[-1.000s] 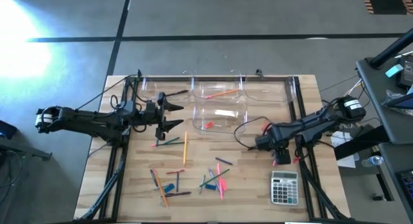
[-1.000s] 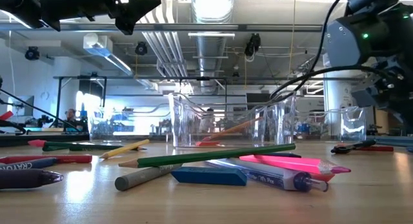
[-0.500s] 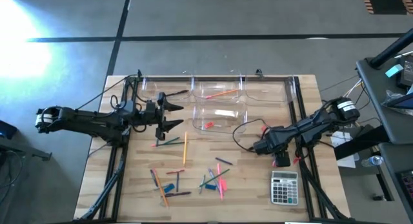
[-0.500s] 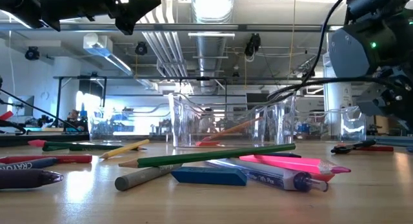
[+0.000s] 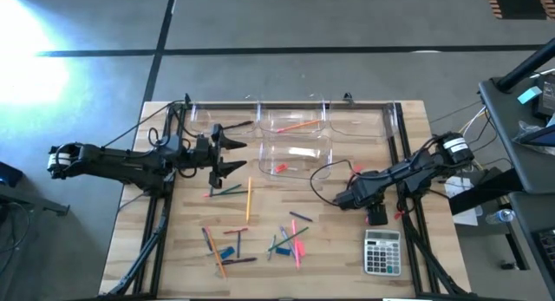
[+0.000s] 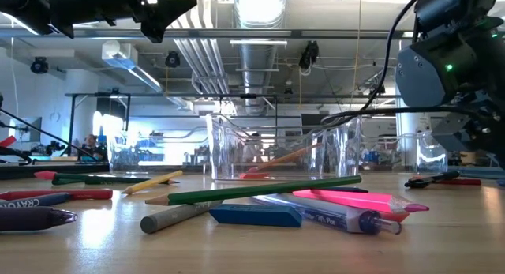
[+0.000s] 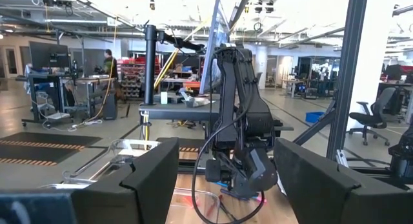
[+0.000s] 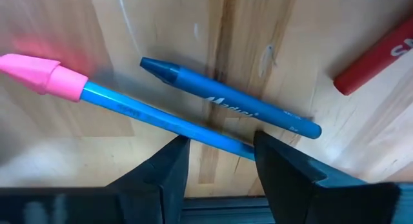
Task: Sort crayons/erasers/pens/pencils in bins
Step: Put the blue pencil into the top center transparent bin
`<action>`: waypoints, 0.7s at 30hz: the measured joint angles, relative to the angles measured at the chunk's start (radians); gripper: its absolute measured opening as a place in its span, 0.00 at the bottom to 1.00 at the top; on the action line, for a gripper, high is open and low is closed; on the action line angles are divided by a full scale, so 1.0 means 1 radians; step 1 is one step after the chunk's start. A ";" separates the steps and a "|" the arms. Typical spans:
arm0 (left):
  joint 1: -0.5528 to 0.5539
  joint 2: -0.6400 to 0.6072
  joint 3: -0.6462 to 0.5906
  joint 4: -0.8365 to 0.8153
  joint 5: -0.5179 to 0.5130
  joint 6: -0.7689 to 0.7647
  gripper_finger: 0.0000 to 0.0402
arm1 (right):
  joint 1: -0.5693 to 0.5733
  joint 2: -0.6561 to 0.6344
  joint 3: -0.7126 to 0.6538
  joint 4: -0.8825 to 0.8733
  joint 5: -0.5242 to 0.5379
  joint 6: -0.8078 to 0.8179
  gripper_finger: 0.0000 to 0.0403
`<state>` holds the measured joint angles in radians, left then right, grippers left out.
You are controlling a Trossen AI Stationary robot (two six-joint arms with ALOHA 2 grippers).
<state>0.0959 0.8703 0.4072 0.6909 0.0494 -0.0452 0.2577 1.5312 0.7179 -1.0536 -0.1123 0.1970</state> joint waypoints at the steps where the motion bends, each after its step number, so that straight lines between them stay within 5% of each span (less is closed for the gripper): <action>1: 0.000 0.000 0.000 0.000 0.000 0.000 0.60 | 0.000 -0.003 0.000 0.002 0.001 -0.002 0.39; 14: 0.000 0.000 0.000 0.000 0.000 0.000 0.60 | 0.000 -0.013 -0.002 0.017 -0.009 -0.030 0.14; 21: 0.000 0.000 0.000 0.000 0.000 0.000 0.60 | 0.000 -0.016 -0.002 0.016 0.001 -0.037 0.09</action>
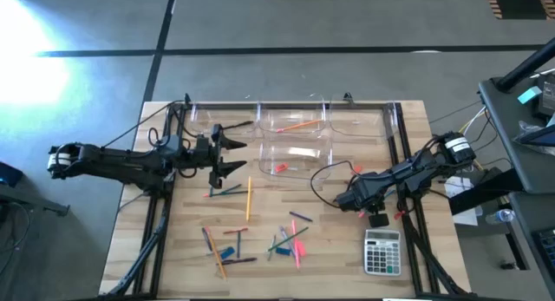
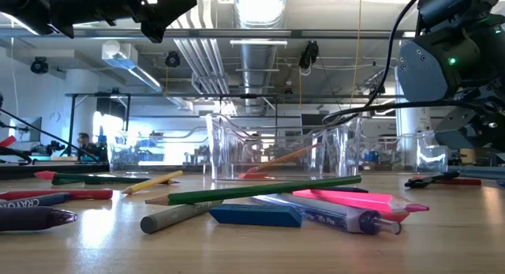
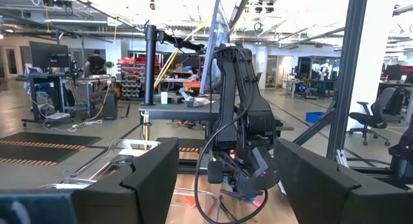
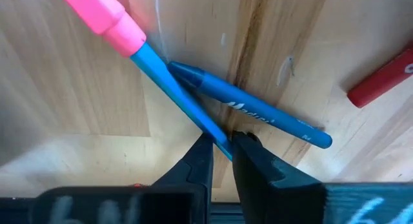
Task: Sort crayons/erasers/pens/pencils in bins
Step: Put the blue pencil into the top center transparent bin
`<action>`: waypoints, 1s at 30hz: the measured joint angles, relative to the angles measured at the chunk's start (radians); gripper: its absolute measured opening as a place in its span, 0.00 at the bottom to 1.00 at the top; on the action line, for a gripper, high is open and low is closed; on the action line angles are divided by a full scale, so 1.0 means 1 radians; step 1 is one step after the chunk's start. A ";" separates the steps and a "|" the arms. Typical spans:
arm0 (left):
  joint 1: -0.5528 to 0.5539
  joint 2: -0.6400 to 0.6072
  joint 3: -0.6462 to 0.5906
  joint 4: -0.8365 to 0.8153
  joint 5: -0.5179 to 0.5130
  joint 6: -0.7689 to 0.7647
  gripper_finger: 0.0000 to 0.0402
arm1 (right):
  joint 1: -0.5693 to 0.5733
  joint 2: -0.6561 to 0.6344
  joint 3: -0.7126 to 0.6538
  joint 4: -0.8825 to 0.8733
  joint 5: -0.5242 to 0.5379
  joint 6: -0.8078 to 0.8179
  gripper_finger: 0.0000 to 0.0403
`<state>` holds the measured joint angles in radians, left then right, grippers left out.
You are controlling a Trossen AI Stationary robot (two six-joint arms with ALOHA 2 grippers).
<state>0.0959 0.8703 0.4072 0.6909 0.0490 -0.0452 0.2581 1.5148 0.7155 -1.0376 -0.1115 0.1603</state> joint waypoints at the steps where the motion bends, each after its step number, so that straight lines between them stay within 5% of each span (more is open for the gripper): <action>1: 0.000 0.000 0.000 0.000 0.000 0.000 0.60 | 0.000 -0.003 0.000 -0.001 0.003 0.000 0.09; 13: 0.000 0.000 0.000 0.000 0.000 0.000 0.60 | -0.002 -0.151 0.024 -0.010 0.048 0.058 0.08; 30: 0.000 0.000 0.000 0.000 0.000 0.000 0.60 | -0.003 -0.329 0.230 -0.030 0.165 0.063 0.03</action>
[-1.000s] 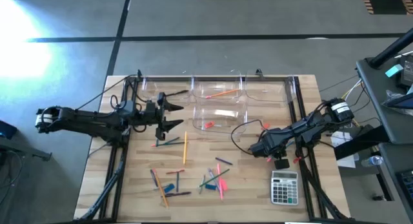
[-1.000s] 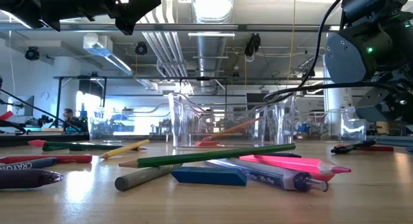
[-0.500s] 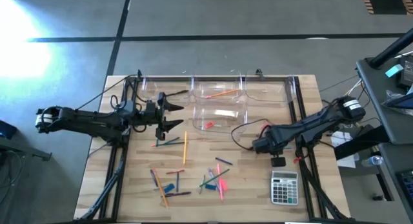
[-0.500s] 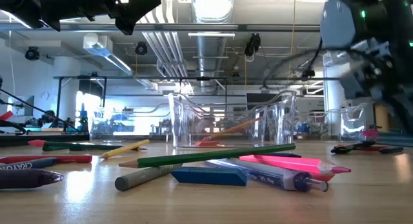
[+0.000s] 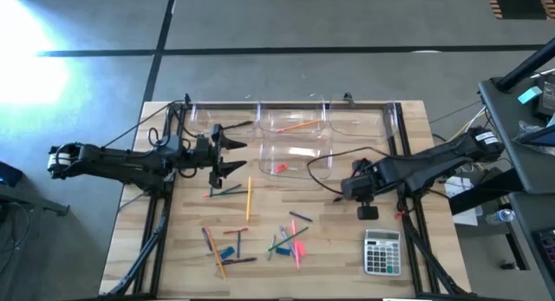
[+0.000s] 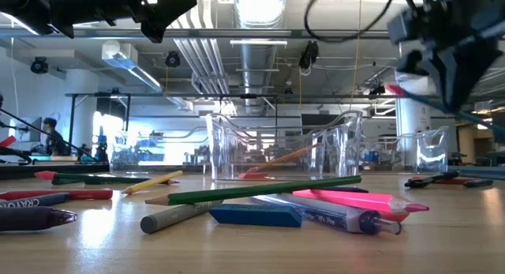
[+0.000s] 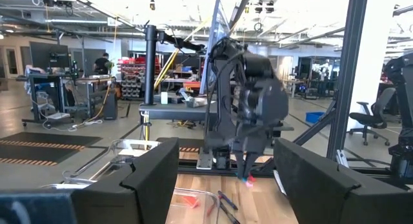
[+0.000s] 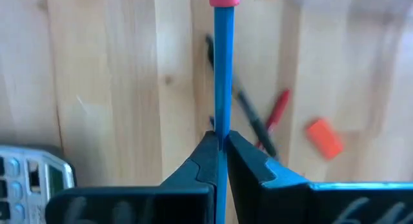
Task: Sort crayons/erasers/pens/pencils in bins
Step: Put the blue pencil into the top center transparent bin
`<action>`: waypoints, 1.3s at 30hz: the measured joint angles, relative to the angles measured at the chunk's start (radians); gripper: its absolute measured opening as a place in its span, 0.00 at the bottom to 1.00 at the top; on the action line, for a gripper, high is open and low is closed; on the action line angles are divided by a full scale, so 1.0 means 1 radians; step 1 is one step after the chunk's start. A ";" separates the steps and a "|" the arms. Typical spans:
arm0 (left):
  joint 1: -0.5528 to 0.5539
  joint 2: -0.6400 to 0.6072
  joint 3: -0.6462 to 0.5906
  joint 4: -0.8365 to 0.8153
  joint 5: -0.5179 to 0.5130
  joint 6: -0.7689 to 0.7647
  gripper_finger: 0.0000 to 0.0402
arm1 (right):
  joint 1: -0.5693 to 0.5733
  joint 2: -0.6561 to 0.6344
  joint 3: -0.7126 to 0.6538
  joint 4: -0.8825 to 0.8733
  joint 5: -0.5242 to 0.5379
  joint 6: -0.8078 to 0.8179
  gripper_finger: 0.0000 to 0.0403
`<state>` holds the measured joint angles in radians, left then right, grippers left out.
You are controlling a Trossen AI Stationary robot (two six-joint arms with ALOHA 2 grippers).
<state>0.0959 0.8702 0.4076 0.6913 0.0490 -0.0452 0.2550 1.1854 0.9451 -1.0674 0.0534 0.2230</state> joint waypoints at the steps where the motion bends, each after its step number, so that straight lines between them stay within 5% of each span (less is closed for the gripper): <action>1: 0.000 0.000 0.000 0.000 0.000 0.000 0.60 | 0.000 0.001 0.020 -0.002 0.012 -0.012 0.03; 8: 0.000 0.000 0.000 0.003 0.000 0.000 0.60 | -0.083 0.060 0.220 0.007 0.226 -0.172 0.03; 15: 0.000 0.000 0.005 0.007 0.000 0.000 0.60 | -0.310 0.203 0.478 0.113 0.260 -0.508 0.03; 26: 0.000 -0.013 0.005 0.006 0.000 0.000 0.60 | -0.701 0.489 0.720 0.252 -0.030 -0.771 0.03; 34: 0.001 -0.024 0.003 0.004 0.000 0.008 0.60 | -0.805 0.678 0.817 0.252 -0.226 -0.803 0.03; 39: 0.001 -0.032 0.003 0.003 -0.001 0.009 0.60 | -0.829 0.725 0.829 0.238 -0.248 -0.802 0.03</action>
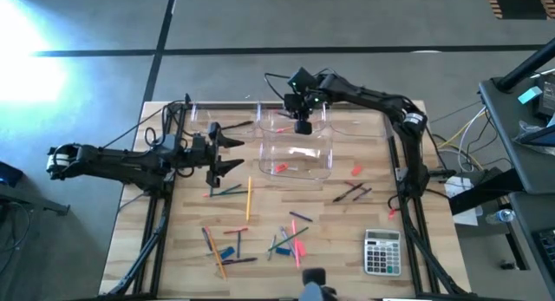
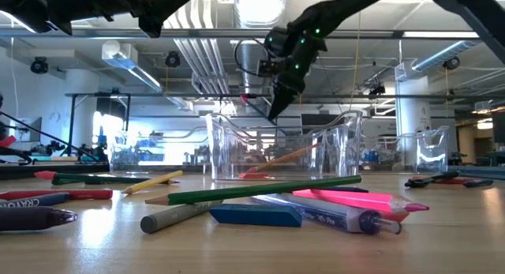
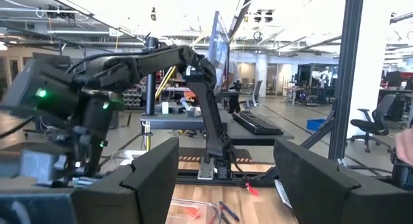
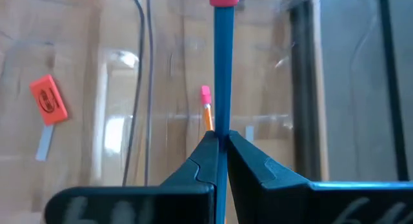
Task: Sort crayons/erasers/pens/pencils in bins
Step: Put the blue pencil into the top center transparent bin
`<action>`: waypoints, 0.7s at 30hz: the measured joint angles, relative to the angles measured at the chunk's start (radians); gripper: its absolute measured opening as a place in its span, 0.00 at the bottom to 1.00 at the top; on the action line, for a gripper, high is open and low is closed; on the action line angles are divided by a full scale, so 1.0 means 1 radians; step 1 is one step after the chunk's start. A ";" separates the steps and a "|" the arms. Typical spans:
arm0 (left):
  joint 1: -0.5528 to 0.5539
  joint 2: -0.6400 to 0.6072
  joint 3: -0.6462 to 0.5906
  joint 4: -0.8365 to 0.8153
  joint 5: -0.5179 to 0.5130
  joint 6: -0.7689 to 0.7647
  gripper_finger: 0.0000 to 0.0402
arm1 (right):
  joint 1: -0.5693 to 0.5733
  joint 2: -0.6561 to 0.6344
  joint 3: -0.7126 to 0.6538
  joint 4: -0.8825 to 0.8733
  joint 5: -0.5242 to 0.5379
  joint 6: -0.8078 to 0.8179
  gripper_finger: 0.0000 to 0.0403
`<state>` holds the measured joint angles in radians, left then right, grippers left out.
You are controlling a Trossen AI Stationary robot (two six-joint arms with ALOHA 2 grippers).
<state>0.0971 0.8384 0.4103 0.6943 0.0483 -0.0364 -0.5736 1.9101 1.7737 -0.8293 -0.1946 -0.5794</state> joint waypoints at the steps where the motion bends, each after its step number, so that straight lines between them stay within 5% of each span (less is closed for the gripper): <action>1: 0.000 -0.001 0.000 -0.002 0.000 0.000 0.60 | -0.004 0.007 0.000 -0.010 0.000 0.000 0.03; 9: 0.000 -0.002 0.000 -0.004 0.000 0.000 0.60 | -0.026 0.048 0.000 -0.040 -0.014 0.002 0.03; 21: 0.001 -0.002 0.000 -0.004 0.000 0.000 0.60 | -0.025 0.046 0.000 0.138 0.037 -0.007 0.03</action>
<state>0.0978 0.8368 0.4103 0.6907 0.0483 -0.0360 -0.5983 1.9559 1.7736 -0.6917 -0.1574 -0.5869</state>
